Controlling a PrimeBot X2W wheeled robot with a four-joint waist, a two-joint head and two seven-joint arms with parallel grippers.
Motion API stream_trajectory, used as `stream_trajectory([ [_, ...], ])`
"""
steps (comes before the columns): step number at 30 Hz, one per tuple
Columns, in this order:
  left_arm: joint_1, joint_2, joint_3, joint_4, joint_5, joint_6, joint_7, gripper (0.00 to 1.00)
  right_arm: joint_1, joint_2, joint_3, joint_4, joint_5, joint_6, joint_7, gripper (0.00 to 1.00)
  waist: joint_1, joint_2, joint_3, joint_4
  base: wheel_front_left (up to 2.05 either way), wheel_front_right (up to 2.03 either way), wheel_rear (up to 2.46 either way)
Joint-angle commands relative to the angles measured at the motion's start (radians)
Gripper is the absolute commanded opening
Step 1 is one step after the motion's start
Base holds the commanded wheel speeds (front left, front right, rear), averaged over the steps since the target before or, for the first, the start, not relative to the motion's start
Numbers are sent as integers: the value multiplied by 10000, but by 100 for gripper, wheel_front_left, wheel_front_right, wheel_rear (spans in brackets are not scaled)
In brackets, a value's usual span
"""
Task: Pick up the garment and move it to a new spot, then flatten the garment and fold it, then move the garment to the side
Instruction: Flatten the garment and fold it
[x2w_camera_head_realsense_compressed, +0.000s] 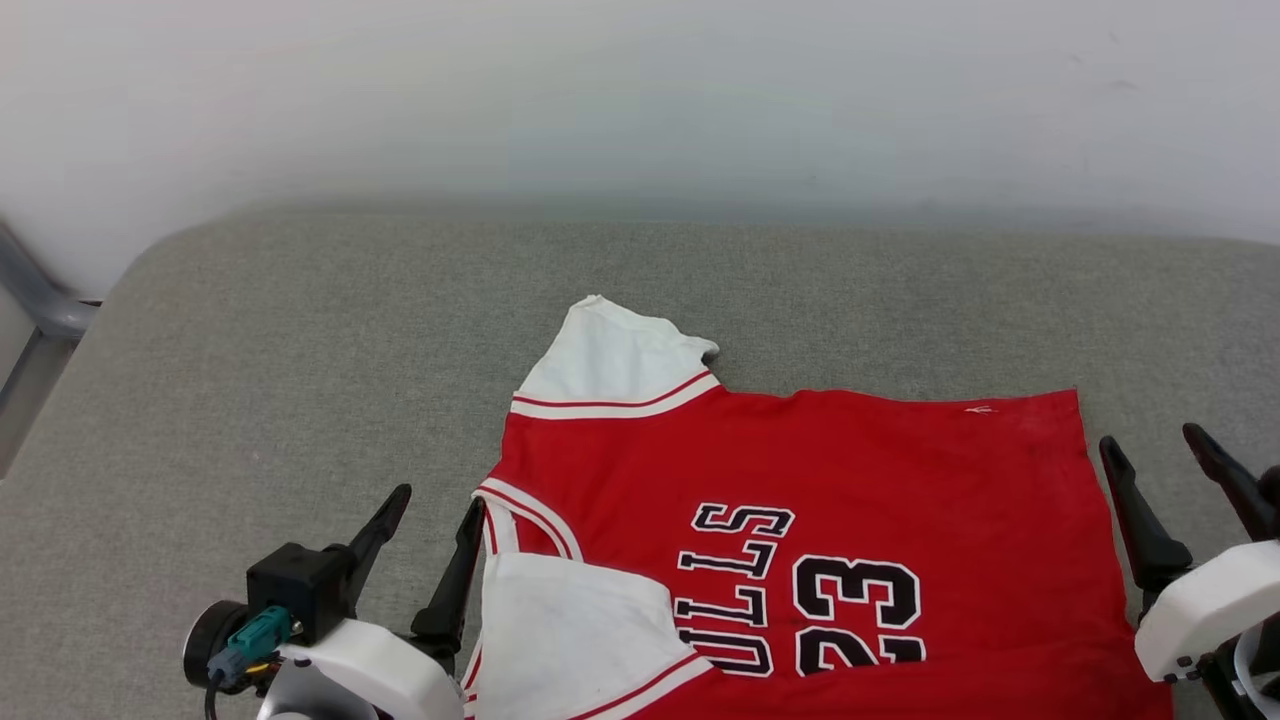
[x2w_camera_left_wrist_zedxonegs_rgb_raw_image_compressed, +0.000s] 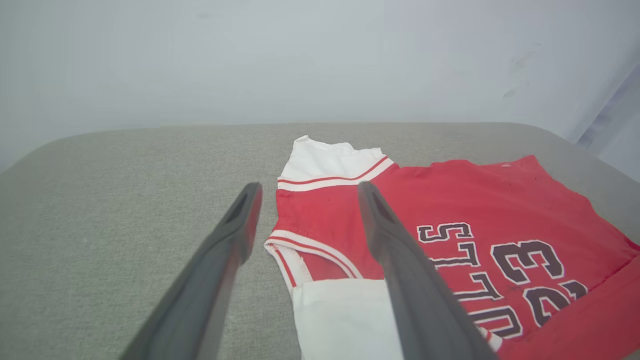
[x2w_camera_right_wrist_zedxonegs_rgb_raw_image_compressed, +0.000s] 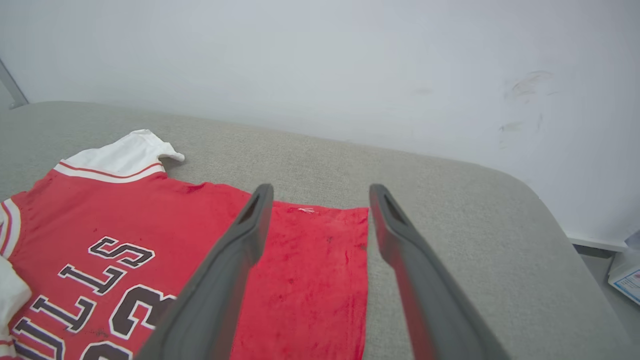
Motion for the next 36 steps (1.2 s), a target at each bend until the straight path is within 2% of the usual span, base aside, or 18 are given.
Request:
stream_trajectory([
  [1,88,-153,236,-50,201,50,-61,100,87,100,26,-61,-193,-12,-426,100,0,-1,129,6,0,0,0],
  [5,178,-677,1139,-410,1037,-154,-78,100,-3,562,76,-230,-352,-12,-1413,100,0,-1,399,-61,0,0,0],
  [8,213,-983,1719,-539,1576,-480,-69,100,-122,853,104,-314,-459,-12,-1818,100,0,-1,711,-156,0,0,0],
  [12,-144,-1143,2169,-479,1920,-868,-63,100,-316,1098,137,-433,-476,-12,-2137,100,0,-1,1132,-296,0,0,0],
  [19,-2143,-568,2290,223,2367,-2062,351,100,-738,1384,297,-648,-623,-10,-2559,100,0,-1,2360,-746,0,0,0],
  [25,-4697,221,2111,1233,2064,-3402,2551,100,-1172,1508,384,-725,-670,-12,-2753,100,0,-1,3386,-1247,0,0,0],
  [27,-5521,463,1971,1581,1935,-3703,3485,100,-1317,1548,453,-762,-677,-12,-2804,100,0,-1,3707,-1431,0,0,0],
  [31,-6875,690,1607,2368,1289,-4028,5327,100,-1594,1683,592,-733,-709,-10,-2943,100,0,-1,4186,-1759,0,0,0],
  [36,-7978,784,1241,3333,186,-4136,7383,100,-1792,1781,702,-534,-680,-12,-3101,100,0,-1,4540,-2106,0,0,0],
])
